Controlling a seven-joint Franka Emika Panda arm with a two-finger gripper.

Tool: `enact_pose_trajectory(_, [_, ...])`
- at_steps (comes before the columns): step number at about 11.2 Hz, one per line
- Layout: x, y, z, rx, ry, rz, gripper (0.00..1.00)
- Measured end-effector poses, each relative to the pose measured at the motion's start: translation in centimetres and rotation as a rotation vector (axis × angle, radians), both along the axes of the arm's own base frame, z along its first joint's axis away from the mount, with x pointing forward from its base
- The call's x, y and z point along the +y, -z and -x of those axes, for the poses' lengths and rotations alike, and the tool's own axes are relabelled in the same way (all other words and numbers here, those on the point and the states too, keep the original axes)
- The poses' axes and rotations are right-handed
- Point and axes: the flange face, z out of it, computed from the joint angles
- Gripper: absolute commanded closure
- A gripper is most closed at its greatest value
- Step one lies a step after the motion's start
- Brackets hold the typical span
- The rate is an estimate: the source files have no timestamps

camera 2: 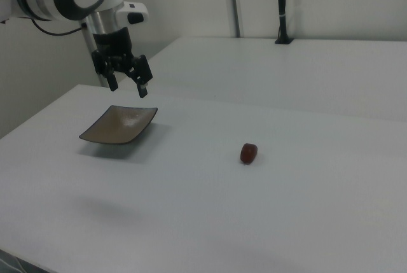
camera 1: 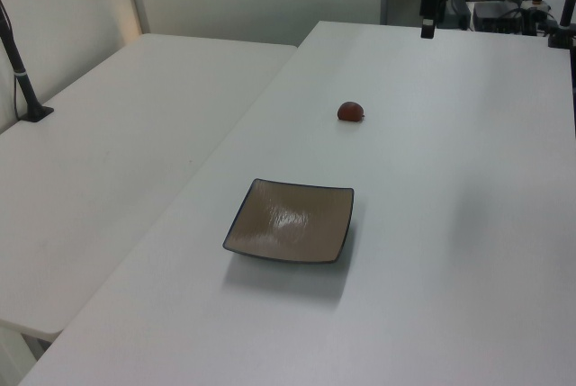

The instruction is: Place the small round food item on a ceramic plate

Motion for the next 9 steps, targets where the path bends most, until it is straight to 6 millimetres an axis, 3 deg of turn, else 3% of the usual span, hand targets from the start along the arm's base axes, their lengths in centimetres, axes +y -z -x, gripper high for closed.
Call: enact_pose_trajectory(9, [-0.21, -0.57, 0.23, -0.010, 0.003, -0.002, 0.00])
